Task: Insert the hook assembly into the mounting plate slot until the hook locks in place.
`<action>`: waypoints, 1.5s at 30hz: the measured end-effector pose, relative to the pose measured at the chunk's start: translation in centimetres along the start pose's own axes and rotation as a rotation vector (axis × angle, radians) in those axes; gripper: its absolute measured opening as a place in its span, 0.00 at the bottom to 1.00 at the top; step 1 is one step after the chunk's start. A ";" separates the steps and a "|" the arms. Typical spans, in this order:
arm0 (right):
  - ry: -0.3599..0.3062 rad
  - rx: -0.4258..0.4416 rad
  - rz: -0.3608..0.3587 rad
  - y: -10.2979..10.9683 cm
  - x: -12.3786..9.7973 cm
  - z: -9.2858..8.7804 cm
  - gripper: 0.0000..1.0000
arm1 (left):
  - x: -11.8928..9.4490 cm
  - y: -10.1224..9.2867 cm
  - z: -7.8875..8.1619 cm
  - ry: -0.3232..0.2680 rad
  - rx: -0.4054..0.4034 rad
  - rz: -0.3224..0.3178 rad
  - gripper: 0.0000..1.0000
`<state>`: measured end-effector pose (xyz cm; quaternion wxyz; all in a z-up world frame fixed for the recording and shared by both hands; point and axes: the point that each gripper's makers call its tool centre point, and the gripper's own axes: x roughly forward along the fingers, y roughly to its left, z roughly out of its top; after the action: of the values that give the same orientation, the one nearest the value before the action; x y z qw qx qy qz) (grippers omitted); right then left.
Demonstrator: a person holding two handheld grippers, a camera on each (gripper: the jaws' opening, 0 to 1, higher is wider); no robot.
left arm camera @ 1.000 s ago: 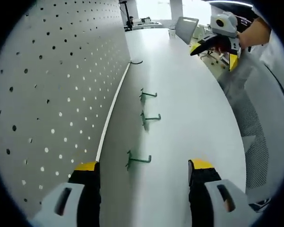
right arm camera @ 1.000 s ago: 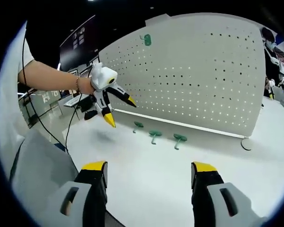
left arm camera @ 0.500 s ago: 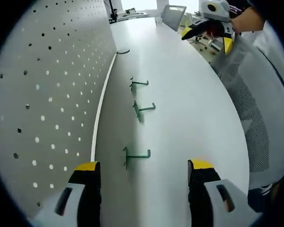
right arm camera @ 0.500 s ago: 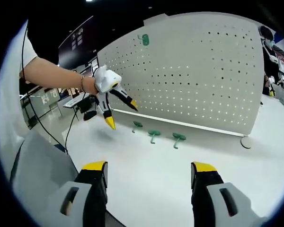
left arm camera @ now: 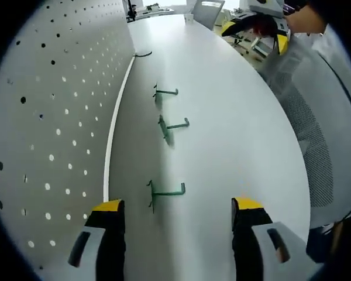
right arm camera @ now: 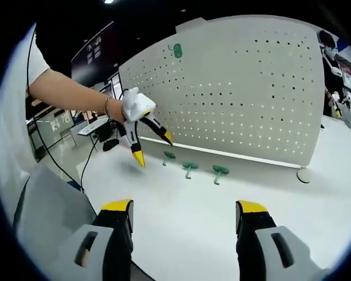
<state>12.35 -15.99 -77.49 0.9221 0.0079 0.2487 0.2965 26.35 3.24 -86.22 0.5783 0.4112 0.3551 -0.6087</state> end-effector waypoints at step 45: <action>-0.013 0.015 -0.024 -0.7 -0.1 0.3 0.65 | 1.6 1.9 -0.8 0.000 -0.053 -0.013 0.35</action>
<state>12.78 -16.55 -77.27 0.9270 0.0137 0.2450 0.2836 28.30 3.18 -87.98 0.5849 0.3935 0.3737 -0.6029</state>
